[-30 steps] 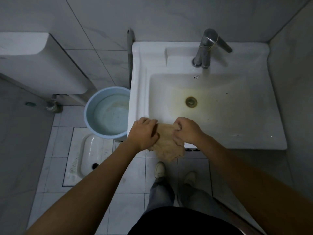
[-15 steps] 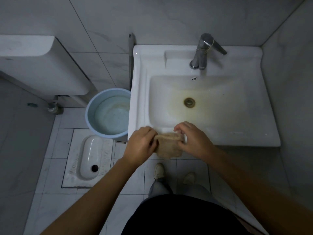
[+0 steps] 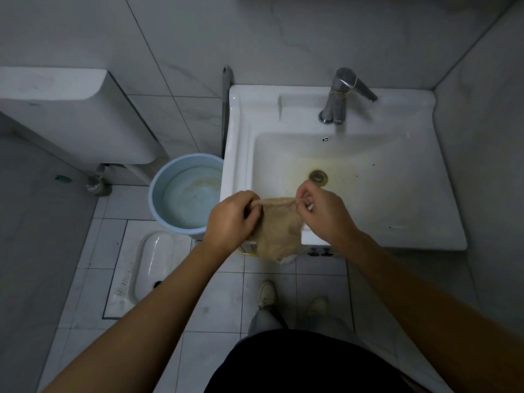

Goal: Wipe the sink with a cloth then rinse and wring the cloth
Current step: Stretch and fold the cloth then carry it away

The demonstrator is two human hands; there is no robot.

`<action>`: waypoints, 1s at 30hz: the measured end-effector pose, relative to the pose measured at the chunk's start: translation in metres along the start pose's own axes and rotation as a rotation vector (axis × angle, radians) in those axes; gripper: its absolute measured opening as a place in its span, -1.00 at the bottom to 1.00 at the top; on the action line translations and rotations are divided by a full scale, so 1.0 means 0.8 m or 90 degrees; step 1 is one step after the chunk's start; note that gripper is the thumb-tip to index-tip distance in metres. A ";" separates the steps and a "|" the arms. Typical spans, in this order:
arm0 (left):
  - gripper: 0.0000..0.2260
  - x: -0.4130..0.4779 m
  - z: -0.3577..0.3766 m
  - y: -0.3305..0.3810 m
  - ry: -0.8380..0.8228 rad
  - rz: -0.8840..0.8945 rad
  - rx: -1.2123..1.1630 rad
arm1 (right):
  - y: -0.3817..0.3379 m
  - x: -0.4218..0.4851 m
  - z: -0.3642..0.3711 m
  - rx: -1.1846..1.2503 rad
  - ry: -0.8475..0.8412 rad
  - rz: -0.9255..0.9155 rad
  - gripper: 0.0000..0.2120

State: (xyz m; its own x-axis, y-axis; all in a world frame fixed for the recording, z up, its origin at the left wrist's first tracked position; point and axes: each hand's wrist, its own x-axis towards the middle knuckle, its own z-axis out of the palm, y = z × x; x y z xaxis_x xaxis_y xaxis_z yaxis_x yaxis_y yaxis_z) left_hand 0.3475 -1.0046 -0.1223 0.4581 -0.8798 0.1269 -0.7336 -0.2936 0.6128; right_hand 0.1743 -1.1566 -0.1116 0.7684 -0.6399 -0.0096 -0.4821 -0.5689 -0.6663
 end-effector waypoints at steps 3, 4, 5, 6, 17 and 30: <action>-0.95 0.025 -0.013 0.006 0.061 0.006 0.004 | -0.015 0.025 -0.020 0.005 0.061 -0.017 -0.91; -0.94 0.028 -0.015 0.008 0.074 0.009 0.004 | -0.017 0.028 -0.024 0.000 0.075 -0.025 -0.90; -0.93 0.029 -0.016 0.009 0.085 0.018 0.004 | -0.018 0.027 -0.027 -0.005 0.082 -0.034 -0.90; -0.91 0.026 -0.016 0.010 0.090 0.030 0.006 | -0.017 0.023 -0.028 -0.008 0.080 -0.043 -0.88; -0.88 -0.046 0.037 -0.019 -0.131 -0.183 -0.117 | 0.035 -0.033 0.032 0.101 -0.103 0.097 -0.93; -0.72 -0.008 0.071 -0.049 -0.061 -0.175 0.091 | 0.032 0.010 0.068 -0.205 -0.204 -0.106 -0.59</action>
State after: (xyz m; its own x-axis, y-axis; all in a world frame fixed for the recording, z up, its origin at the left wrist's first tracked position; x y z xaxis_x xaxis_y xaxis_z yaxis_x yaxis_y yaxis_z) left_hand 0.3450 -1.0082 -0.1915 0.6049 -0.7892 -0.1065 -0.6548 -0.5690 0.4974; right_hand 0.1907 -1.1481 -0.1693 0.9127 -0.3641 -0.1856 -0.4087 -0.8134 -0.4140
